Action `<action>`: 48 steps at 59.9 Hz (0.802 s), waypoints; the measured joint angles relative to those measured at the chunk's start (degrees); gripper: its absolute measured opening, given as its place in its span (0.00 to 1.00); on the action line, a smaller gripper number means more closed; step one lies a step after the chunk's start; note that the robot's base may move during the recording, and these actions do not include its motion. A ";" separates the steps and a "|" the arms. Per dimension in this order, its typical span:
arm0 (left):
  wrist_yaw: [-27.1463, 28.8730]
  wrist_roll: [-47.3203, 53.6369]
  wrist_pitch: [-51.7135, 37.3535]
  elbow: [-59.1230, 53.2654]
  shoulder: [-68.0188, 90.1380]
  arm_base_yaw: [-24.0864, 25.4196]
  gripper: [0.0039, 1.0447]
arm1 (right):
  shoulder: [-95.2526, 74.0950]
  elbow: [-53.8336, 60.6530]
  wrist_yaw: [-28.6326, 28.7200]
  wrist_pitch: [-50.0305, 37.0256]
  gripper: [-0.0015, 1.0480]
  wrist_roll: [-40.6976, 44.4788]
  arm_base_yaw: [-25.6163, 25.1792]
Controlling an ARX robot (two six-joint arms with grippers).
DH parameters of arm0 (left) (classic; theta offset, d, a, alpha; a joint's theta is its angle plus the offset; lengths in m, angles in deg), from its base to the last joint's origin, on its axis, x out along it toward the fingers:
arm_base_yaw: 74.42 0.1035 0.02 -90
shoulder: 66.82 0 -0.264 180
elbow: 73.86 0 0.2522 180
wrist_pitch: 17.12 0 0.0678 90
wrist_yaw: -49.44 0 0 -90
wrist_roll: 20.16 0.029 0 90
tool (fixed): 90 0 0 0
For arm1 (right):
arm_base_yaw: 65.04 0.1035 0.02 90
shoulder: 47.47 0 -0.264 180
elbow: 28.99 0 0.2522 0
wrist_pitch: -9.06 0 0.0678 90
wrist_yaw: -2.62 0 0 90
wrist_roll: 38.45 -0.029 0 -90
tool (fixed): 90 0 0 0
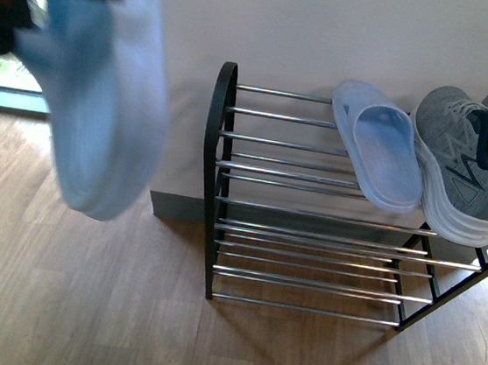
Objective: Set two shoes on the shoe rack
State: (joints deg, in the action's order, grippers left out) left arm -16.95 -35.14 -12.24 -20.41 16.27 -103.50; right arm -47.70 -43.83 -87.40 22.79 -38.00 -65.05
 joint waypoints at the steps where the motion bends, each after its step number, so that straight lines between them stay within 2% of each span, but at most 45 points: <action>1: -0.24 0.50 0.00 1.33 2.80 0.00 0.01 | 0.00 0.00 0.00 0.00 0.91 0.00 0.00; 11: -2.03 4.57 0.59 11.72 17.99 -0.46 0.01 | 0.00 0.00 0.00 0.00 0.91 0.00 0.00; 29: -3.69 12.41 5.42 30.16 34.25 -1.88 0.01 | 0.00 0.00 0.00 0.00 0.91 0.00 0.00; 48: -1.95 21.03 13.88 56.43 53.86 -3.39 0.01 | 0.00 0.00 0.00 0.00 0.91 0.00 0.00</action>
State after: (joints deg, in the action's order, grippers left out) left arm -18.89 -14.12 1.63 36.02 70.13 -106.89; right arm -47.70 -43.83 -87.40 22.79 -38.00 -65.05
